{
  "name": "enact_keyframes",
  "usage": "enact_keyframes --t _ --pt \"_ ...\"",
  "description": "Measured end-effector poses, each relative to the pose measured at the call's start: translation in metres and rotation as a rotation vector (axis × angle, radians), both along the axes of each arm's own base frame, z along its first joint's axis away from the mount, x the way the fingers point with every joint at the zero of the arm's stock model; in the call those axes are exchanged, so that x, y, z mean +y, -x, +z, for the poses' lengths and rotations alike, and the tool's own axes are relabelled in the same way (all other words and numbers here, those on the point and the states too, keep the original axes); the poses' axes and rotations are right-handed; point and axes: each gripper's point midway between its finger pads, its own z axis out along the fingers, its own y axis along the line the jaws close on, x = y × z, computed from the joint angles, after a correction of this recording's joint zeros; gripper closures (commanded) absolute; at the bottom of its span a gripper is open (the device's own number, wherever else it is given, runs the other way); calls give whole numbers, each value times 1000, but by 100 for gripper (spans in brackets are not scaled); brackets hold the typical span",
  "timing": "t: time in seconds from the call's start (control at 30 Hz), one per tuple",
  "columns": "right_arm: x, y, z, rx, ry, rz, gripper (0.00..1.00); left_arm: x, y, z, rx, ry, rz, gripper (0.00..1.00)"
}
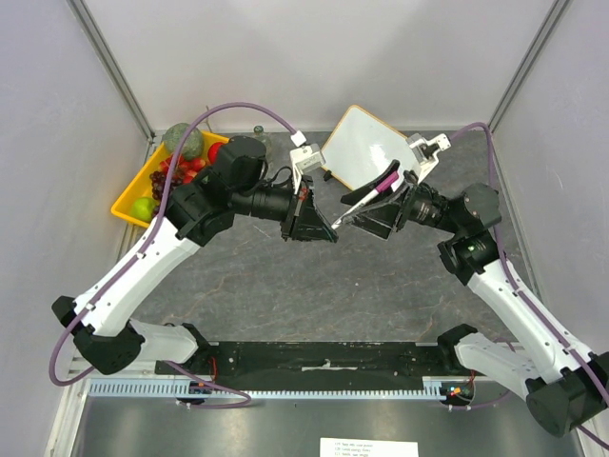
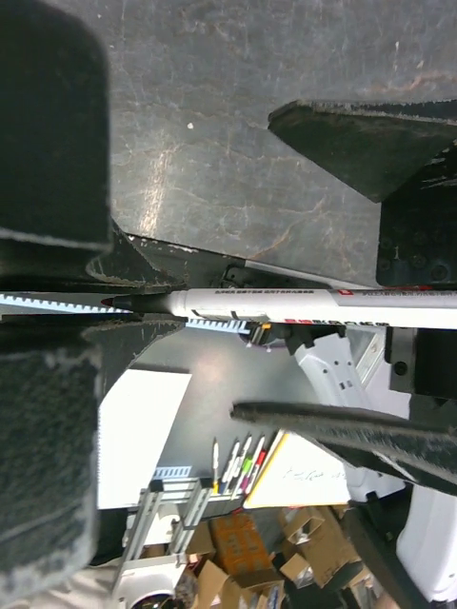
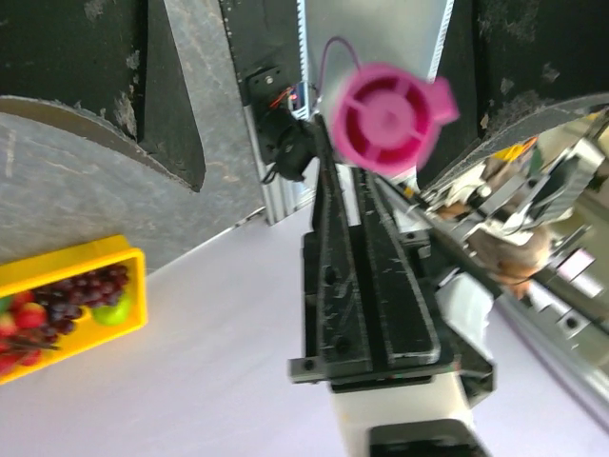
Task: Write a sentence on the whiteboard
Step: Pick up the whiteboard marker at the center of the board.
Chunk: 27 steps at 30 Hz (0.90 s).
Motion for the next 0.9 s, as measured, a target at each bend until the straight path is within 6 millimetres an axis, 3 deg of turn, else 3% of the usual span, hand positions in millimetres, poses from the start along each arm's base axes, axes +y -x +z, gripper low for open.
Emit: enact_keyframes --t 0.07,0.2,0.4,0.6,0.8,0.9 --pt "1 12 4 -13 -8 64 6 1 5 0 5 2 -25 98" --pt "-1 27 8 -48 -3 135 29 3 12 1 13 6 -62 98" --pt "-1 36 5 -58 33 180 49 4 17 0 19 4 -86 98" --pt "0 35 -3 -42 59 185 51 5 20 3 16 11 -103 98" --pt "0 34 -4 -28 64 180 43 6 23 1 33 1 -120 98" --pt "0 34 -3 -23 60 177 46 7 24 -1 36 -5 -123 98"
